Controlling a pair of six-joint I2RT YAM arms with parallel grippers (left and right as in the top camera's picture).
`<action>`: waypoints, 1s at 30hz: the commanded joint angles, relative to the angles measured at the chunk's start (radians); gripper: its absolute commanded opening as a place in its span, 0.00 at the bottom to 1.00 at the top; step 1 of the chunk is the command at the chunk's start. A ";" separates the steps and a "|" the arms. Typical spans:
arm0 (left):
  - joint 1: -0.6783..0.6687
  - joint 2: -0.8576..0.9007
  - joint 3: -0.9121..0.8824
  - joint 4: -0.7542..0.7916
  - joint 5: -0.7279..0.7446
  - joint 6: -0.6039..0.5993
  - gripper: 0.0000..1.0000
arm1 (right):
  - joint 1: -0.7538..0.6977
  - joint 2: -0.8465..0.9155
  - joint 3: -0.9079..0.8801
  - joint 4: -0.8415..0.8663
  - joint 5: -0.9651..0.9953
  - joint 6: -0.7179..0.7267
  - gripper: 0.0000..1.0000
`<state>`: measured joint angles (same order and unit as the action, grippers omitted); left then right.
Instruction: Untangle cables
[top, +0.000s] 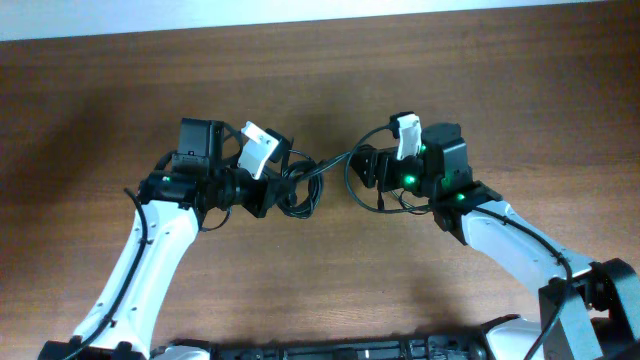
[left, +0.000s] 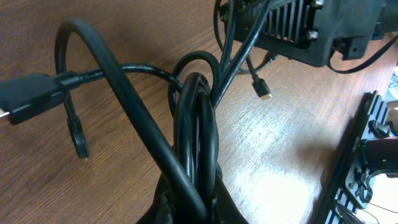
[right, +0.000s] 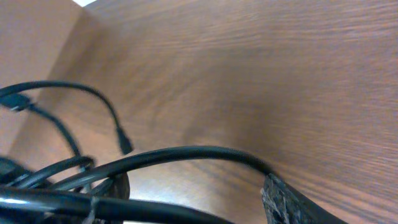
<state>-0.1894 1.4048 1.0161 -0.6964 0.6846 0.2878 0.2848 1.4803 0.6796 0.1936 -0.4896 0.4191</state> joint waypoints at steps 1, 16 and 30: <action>0.003 -0.006 -0.004 0.000 0.018 -0.014 0.00 | -0.004 -0.008 0.011 0.002 -0.100 0.000 0.70; 0.003 -0.006 -0.004 0.029 0.348 0.050 0.00 | 0.118 -0.008 0.011 0.051 -0.358 -0.183 0.44; 0.152 -0.031 -0.002 0.072 0.051 -0.312 0.99 | 0.121 -0.007 0.011 0.073 -0.257 0.174 0.04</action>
<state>-0.1101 1.4025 1.0153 -0.6353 0.8322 0.2291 0.4011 1.4803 0.6800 0.2478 -0.7593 0.4446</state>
